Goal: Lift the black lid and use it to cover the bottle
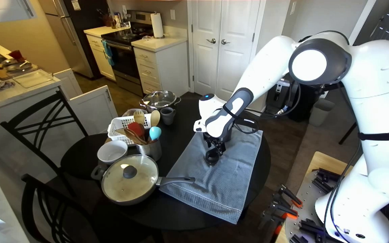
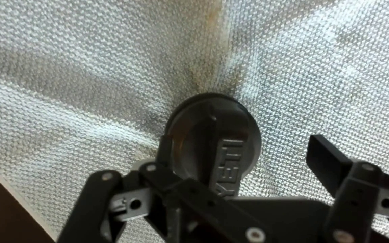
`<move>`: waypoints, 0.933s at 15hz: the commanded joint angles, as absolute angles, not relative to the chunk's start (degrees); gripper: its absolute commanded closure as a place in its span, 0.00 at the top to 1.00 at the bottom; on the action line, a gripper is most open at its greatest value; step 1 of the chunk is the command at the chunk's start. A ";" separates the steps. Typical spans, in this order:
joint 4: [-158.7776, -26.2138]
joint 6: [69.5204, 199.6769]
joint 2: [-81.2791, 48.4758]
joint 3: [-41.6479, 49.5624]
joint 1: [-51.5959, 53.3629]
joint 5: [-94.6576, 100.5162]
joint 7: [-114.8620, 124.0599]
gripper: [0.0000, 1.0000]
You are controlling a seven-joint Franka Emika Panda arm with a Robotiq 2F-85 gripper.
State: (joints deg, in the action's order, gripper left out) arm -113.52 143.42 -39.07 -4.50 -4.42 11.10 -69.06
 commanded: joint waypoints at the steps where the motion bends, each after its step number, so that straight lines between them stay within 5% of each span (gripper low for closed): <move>1: -116.78 147.18 -37.24 -4.76 -4.95 9.95 -64.58 1.00; 5: -117.75 150.53 -37.26 -4.94 -5.27 10.00 -60.25 1.00; 6: -117.78 151.04 -37.35 -4.93 -5.28 10.14 -59.41 0.75; 7: -117.88 151.41 -37.36 -4.99 -5.35 10.25 -58.80 0.74; 14: -118.52 154.62 -37.08 -7.62 -7.73 9.08 -58.16 0.28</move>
State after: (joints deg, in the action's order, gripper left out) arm -115.78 151.70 -39.07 -5.31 -5.36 10.66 -57.86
